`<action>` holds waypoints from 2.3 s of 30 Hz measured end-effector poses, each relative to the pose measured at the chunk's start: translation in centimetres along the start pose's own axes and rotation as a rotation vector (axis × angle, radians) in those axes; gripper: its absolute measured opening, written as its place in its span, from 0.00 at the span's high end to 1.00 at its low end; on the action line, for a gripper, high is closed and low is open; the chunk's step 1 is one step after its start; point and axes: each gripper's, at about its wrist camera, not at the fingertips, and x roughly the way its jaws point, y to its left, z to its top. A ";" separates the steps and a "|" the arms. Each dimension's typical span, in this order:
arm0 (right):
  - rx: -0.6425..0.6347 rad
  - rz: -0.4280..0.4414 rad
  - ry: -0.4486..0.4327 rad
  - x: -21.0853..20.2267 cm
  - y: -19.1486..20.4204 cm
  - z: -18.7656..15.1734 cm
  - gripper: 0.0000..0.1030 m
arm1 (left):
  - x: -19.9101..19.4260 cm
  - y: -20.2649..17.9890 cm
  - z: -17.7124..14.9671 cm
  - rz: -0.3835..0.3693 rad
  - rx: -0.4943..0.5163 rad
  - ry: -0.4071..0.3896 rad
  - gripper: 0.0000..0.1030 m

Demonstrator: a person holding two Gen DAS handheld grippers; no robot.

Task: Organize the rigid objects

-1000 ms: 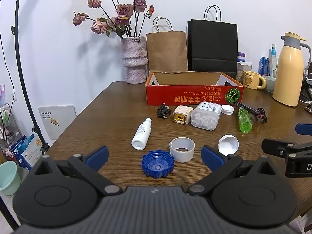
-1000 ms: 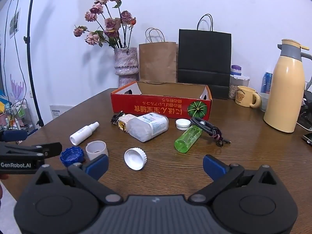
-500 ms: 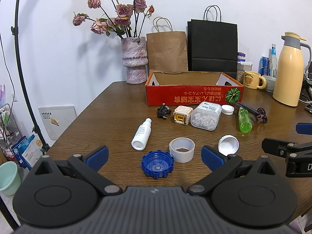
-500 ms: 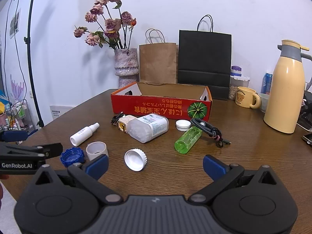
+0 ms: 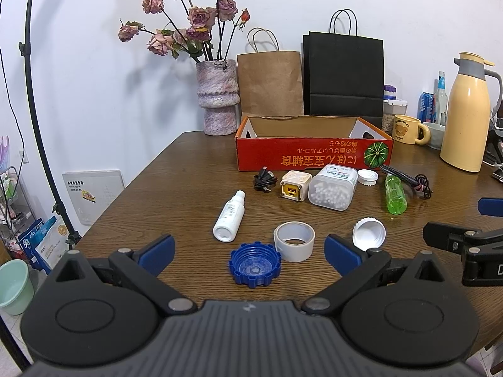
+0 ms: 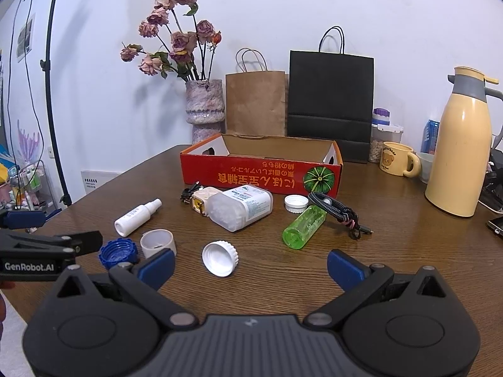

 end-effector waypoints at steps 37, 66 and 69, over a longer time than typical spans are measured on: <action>-0.004 -0.002 -0.008 -0.5 0.6 1.0 0.00 | -0.3 0.1 0.3 0.001 -0.001 -0.005 0.00; -0.007 0.002 -0.022 -0.8 0.8 1.1 0.00 | -0.5 0.1 0.5 0.001 0.000 -0.008 0.00; -0.007 0.002 -0.022 -0.8 0.8 1.0 0.00 | -0.5 0.1 0.4 0.001 0.000 -0.008 0.00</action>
